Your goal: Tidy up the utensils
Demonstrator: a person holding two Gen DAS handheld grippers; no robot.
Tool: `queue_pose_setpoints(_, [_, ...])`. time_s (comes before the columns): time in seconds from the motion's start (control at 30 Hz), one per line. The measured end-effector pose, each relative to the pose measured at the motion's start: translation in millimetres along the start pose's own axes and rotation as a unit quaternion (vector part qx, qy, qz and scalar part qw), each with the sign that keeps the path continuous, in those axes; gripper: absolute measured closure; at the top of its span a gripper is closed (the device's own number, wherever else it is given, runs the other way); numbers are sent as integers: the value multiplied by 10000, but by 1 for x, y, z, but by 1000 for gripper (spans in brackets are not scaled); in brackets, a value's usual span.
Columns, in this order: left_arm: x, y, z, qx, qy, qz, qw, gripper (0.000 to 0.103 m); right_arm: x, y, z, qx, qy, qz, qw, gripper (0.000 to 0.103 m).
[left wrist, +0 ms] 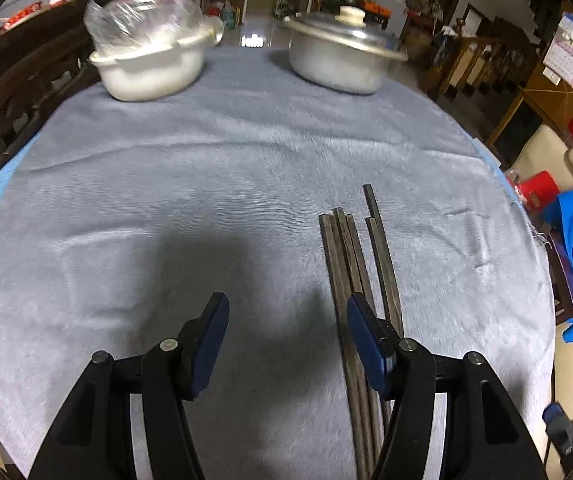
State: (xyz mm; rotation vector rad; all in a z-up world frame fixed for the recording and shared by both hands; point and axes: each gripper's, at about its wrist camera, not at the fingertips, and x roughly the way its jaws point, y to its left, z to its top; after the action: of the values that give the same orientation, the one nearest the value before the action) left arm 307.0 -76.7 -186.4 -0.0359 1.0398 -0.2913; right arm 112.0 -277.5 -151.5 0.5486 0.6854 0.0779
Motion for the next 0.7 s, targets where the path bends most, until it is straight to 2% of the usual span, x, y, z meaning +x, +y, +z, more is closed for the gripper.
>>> queue_pose_setpoints(0.27, [31, -12, 10, 158, 289, 207, 9992, 41, 0, -13, 5, 103, -49, -63, 9999, 80])
queue_pose_setpoints(0.33, [33, -16, 11, 283, 201, 311, 9989, 40, 2, -18, 6, 171, -23, -84, 9998, 80])
queue_pose_setpoints(0.7, [31, -4, 13, 373, 156, 373, 9985, 32, 15, -26, 11, 232, 58, -100, 9997, 80])
